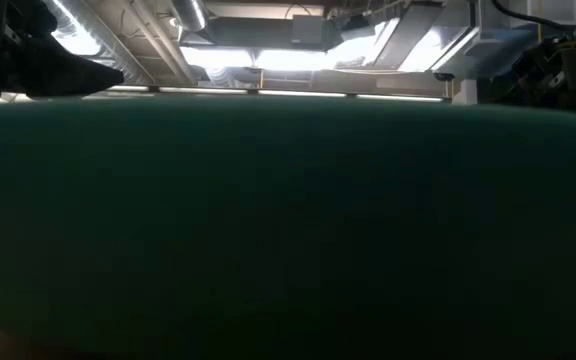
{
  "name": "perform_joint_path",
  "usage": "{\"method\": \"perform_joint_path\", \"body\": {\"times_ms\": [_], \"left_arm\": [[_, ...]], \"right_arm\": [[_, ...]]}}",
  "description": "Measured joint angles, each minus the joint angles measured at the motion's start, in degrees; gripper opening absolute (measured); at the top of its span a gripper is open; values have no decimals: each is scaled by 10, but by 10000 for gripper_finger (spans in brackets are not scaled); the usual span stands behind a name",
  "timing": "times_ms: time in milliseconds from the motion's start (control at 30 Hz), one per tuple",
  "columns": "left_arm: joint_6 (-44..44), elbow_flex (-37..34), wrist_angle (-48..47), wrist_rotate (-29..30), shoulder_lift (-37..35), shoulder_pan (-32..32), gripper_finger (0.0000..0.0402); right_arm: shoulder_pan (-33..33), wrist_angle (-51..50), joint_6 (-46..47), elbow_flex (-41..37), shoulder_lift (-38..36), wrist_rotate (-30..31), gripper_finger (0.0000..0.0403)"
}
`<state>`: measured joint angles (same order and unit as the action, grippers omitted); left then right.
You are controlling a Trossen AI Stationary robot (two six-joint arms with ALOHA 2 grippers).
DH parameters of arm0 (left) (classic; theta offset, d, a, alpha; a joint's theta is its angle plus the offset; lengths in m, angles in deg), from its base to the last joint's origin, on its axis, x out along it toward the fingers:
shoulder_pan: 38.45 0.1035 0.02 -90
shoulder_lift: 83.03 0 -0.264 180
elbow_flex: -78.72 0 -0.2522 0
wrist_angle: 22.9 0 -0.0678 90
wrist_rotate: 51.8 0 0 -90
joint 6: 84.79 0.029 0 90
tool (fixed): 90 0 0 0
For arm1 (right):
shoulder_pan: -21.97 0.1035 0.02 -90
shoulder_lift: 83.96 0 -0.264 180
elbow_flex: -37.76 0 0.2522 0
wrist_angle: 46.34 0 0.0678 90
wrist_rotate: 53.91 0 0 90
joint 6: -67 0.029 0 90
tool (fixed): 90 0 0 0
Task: Stack plastic plates
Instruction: Stack the green plate on top of the blue plate
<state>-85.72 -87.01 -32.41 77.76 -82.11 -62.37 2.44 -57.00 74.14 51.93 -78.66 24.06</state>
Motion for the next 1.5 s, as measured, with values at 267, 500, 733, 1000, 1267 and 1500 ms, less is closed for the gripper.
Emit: {"method": "perform_joint_path", "body": {"times_ms": [267, 500, 733, 1000, 1267, 1500], "left_arm": [[72, 0, -1, 77, 0, 10, 4], [-12, 0, 24, 49, 0, 17, 4], [-45, 0, 85, -8, 1, 22, 4], [-71, 0, 137, -72, 92, 25, 1], [-109, 35, 225, -92, 294, 25, 1], [-84, 177, 217, -104, 504, 7, 0]], "right_arm": [[0, 5, 19, 0, 0, -23, 5], [1, 63, 50, 0, 0, -69, 5], [1, 82, 59, 0, 2, -56, 5], [1, 129, 55, 0, 12, -40, 5], [1, 146, 27, 24, 71, -19, 5], [1, 163, -1, 46, 142, -19, 5]]}}
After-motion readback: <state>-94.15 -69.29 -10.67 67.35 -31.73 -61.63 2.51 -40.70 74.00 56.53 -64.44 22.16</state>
